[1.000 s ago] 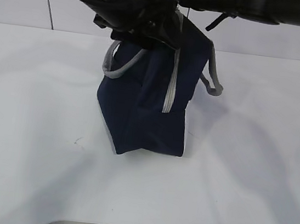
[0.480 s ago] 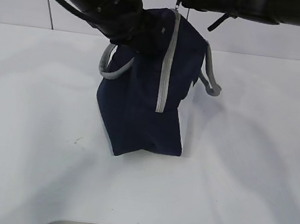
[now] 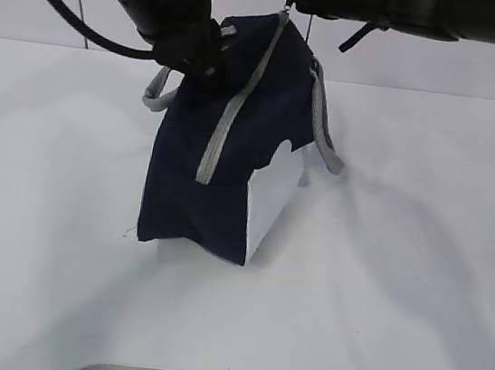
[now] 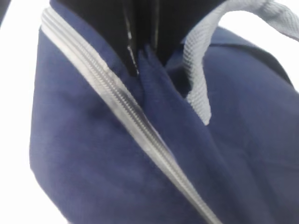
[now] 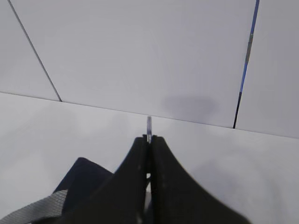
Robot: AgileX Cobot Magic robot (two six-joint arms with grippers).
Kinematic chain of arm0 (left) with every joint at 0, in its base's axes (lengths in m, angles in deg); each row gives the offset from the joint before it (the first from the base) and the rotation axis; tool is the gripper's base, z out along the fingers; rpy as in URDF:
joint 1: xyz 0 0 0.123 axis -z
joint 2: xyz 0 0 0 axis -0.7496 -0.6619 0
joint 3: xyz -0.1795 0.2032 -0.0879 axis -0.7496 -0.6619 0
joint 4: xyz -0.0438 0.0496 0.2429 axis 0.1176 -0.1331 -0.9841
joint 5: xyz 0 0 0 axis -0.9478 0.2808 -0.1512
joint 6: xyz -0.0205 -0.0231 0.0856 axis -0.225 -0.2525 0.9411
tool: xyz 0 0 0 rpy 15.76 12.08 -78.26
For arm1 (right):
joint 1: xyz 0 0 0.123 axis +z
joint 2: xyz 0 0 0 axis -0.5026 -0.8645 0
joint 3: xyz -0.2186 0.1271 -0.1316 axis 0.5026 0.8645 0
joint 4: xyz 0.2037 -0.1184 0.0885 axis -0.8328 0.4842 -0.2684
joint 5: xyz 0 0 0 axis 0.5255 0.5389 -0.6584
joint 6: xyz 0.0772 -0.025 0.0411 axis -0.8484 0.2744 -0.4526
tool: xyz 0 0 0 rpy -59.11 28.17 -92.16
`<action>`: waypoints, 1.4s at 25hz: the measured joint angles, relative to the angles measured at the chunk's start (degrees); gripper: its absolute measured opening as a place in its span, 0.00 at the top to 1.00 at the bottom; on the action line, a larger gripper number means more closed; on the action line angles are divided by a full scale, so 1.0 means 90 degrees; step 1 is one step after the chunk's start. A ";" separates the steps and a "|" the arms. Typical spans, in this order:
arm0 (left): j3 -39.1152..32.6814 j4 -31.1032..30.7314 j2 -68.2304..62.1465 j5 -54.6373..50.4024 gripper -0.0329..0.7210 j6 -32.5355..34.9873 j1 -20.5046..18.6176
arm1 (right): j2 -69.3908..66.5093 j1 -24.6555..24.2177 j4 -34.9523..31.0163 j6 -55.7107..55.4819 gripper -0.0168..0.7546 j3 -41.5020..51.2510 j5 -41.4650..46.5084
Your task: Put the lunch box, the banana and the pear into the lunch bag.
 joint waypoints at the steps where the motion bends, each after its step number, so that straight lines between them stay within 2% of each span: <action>1: 0.0000 0.0000 0.0000 -0.0465 0.96 0.0234 0.0000 | 0.0000 0.0000 0.0000 0.0000 0.98 0.0000 0.0012; 3: 0.0216 -0.0236 0.0000 -0.0864 0.96 0.0325 0.0000 | 0.0000 0.0000 0.0000 0.0026 0.98 0.0000 0.0012; 9: 0.0518 -0.0341 0.0000 -0.1400 0.96 0.0338 -0.0013 | 0.0000 0.0000 -0.0012 0.0062 0.98 0.0000 -0.0031; 18: 0.0616 -0.0420 0.0324 -0.1566 0.96 0.0353 -0.0132 | -0.0215 -0.0094 -0.0036 0.0205 0.98 0.0000 -0.0401; 29: 0.0616 -0.0383 0.0733 -0.1650 0.96 0.0353 -0.0599 | -0.0506 -0.0236 -0.0049 0.0193 0.98 -0.0003 -0.0347; 35: 0.0616 -0.0244 0.0654 -0.1687 0.96 0.0353 -0.0605 | -0.0550 -0.0288 -0.0049 0.0193 0.98 -0.0003 -0.0209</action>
